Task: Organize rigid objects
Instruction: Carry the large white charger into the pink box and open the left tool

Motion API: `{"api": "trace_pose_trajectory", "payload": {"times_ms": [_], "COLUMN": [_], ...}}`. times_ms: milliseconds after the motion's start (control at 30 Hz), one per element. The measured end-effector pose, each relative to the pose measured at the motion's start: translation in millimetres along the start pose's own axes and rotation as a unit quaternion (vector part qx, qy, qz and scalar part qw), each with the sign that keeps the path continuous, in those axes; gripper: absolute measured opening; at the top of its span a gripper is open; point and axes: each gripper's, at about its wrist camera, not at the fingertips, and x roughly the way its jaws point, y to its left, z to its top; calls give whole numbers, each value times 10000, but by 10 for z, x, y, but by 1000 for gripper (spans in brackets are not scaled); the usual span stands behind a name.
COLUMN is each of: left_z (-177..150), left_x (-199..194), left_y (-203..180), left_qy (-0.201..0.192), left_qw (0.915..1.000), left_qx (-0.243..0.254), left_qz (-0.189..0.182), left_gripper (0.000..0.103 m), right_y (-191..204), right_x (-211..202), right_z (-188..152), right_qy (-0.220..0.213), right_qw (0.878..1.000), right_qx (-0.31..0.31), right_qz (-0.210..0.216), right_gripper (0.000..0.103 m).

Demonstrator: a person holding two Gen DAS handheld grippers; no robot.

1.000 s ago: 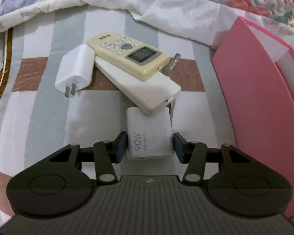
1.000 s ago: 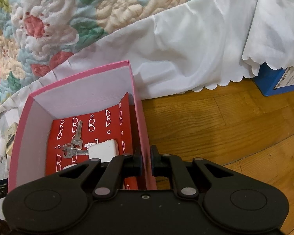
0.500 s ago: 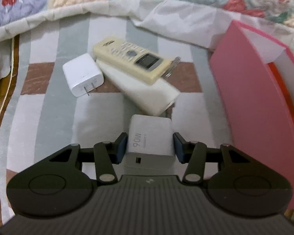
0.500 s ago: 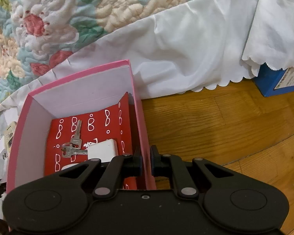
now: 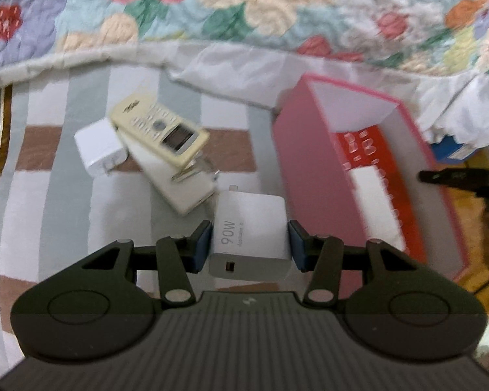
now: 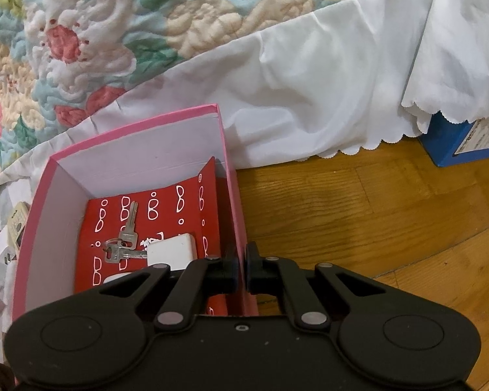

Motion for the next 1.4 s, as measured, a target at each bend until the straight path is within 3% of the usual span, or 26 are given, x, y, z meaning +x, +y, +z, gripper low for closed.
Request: {"api": "trace_pose_trajectory", "payload": {"times_ms": [200, 300, 467, 633, 833, 967, 1100, 1233, 1400], "left_z": [147, 198, 340, 394, 469, 398, 398, 381, 425], "left_x": [-446, -561, -395, -74, 539, 833, 997, 1027, 984], "left_y": [-331, -556, -1046, -1346, -1467, -1654, -1683, -1685, -1576], "left_qy": [-361, -340, -191, -85, 197, 41, 159, -38, 7], "left_qw": [9967, 9937, 9903, 9884, 9922, 9814, 9829, 9812, 9844], "left_qx": [261, 474, 1046, 1126, 1144, 1919, 1830, 1931, 1757], "left_qz": [-676, -959, -893, -1015, -451, -41, -77, 49, -120], "left_gripper": [48, 48, 48, 48, 48, 48, 48, 49, 49], "right_y": [2, -5, 2, -25, -37, -39, -47, -41, -41], "right_x": [2, 3, -8, -9, -12, -9, 0, 0, 1], "right_z": [-4, 2, -3, -2, -2, 3, 10, 8, 6], "right_qy": [-12, -11, -19, -6, -2, -9, -17, -20, -20], "right_qw": [10000, 10000, 10000, 9999, 9997, 9997, 9996, 9996, 9996], "right_qx": [-1, 58, 66, 147, 206, 199, 225, 204, 209], "right_qz": [6, 27, 29, 91, 138, 154, 185, 176, 181], "right_gripper": [6, 6, 6, 7, 8, 8, 8, 8, 8]}}
